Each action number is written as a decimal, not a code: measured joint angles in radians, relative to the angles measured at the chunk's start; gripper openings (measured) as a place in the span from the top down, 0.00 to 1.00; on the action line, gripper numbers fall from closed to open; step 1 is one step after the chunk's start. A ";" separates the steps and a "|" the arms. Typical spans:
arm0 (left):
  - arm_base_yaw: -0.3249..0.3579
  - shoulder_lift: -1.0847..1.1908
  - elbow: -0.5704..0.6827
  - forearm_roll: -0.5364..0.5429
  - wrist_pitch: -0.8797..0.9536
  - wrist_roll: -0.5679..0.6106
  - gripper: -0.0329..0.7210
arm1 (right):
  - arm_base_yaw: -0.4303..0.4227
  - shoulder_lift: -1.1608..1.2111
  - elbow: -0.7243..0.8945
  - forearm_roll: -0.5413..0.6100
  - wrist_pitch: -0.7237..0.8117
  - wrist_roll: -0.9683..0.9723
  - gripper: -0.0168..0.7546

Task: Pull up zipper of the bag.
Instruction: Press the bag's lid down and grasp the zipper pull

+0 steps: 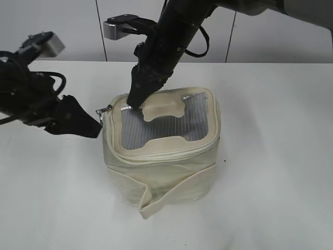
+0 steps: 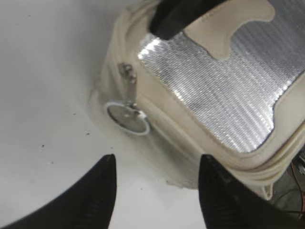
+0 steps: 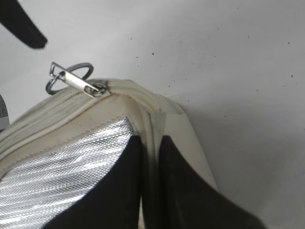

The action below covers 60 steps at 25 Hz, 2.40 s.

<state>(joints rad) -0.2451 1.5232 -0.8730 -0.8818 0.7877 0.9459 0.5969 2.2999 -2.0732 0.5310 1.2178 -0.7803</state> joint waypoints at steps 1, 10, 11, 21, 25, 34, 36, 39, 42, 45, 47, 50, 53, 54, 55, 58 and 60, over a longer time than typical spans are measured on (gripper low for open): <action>-0.022 0.009 -0.002 0.000 -0.009 0.000 0.39 | 0.000 0.000 0.000 0.000 0.000 0.000 0.88; -0.060 0.078 -0.061 -0.086 -0.084 -0.013 0.39 | 0.000 0.000 0.000 0.000 0.000 0.006 0.88; -0.060 0.092 -0.068 -0.086 -0.082 -0.023 0.40 | 0.000 0.000 0.000 0.000 0.000 0.006 0.88; -0.065 0.161 -0.128 -0.026 -0.045 -0.085 0.77 | 0.000 0.000 0.000 -0.001 0.000 0.007 0.88; -0.065 0.169 -0.167 0.040 0.004 -0.092 0.90 | 0.000 0.000 -0.002 0.000 0.000 0.010 0.88; -0.065 0.169 -0.186 0.108 0.046 -0.092 0.90 | 0.000 0.000 -0.004 0.000 0.000 0.008 0.88; -0.065 0.166 -0.186 0.112 0.049 -0.092 0.90 | 0.002 0.000 -0.004 -0.001 0.000 0.008 0.88; -0.065 0.156 -0.186 0.124 0.052 -0.092 0.90 | 0.004 0.000 -0.004 -0.002 0.000 0.008 0.89; -0.065 0.151 -0.186 0.132 0.049 -0.102 0.90 | 0.005 0.000 -0.005 -0.002 0.000 0.008 0.89; -0.065 0.147 -0.186 0.135 0.044 -0.120 0.84 | 0.005 0.000 -0.005 -0.004 0.000 0.008 0.89; -0.065 0.145 -0.186 0.133 0.044 -0.120 0.77 | 0.005 0.000 -0.005 -0.006 0.000 0.008 0.90; -0.065 0.143 -0.187 0.131 0.044 -0.120 0.67 | 0.005 0.000 -0.005 -0.008 0.000 0.009 0.90; -0.065 0.137 -0.188 0.131 0.040 -0.120 0.64 | 0.005 0.000 -0.005 -0.008 0.000 0.009 0.90; -0.065 0.136 -0.188 0.130 0.038 -0.120 0.65 | 0.005 0.000 -0.005 -0.009 0.000 0.009 0.90; -0.065 0.136 -0.189 0.130 0.035 -0.120 0.66 | 0.005 0.000 -0.005 -0.009 0.000 0.009 0.90; -0.065 0.136 -0.190 0.130 0.031 -0.120 0.72 | 0.005 0.000 -0.005 -0.009 0.000 0.009 0.90; -0.065 0.136 -0.191 0.133 0.029 -0.120 0.79 | 0.005 0.000 -0.005 -0.009 0.000 0.009 0.90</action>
<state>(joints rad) -0.3102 1.6592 -1.0641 -0.7492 0.8172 0.8254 0.6019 2.2999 -2.0779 0.5219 1.2178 -0.7711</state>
